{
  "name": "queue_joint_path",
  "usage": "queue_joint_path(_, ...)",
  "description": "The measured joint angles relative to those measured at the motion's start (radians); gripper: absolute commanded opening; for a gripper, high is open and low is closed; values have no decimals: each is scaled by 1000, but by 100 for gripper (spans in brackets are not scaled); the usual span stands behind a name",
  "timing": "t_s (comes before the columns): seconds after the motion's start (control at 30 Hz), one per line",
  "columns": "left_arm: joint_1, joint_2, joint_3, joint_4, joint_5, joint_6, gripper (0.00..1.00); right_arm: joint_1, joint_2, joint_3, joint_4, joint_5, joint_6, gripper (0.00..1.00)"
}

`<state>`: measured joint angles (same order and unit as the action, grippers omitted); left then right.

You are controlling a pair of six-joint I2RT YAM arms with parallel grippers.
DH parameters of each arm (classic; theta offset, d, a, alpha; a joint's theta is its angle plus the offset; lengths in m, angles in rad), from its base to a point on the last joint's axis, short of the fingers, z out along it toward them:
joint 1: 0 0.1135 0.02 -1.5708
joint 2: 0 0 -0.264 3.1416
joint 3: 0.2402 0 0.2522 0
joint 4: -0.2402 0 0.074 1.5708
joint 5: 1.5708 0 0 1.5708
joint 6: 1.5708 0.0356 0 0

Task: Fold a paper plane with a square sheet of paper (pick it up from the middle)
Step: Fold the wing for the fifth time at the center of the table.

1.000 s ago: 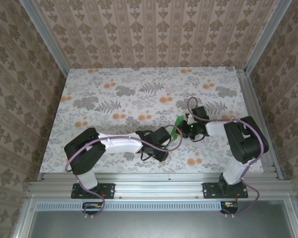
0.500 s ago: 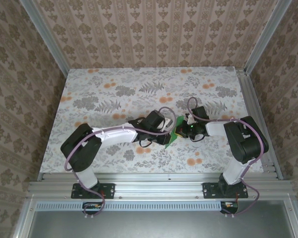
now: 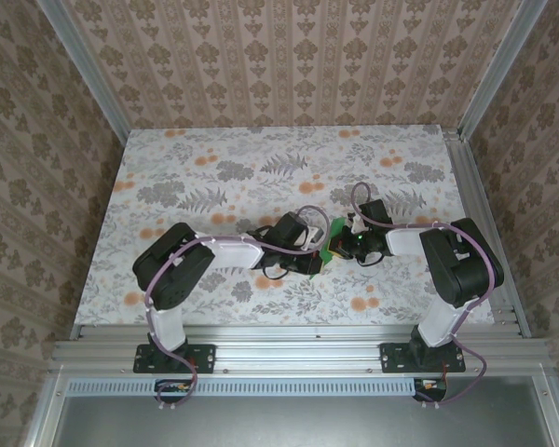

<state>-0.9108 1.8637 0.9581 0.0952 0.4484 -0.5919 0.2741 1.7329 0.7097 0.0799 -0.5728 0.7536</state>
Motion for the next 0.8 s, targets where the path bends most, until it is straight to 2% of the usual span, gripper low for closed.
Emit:
queue_joint_path(0.53,9,-5,-133,216,30,-46,0,0,2,0,-1,1,-16,0)
queue_joint_path(0.8,-26,-47,-178,207,7,-52,0,6,2,2,-1,14,-18,0)
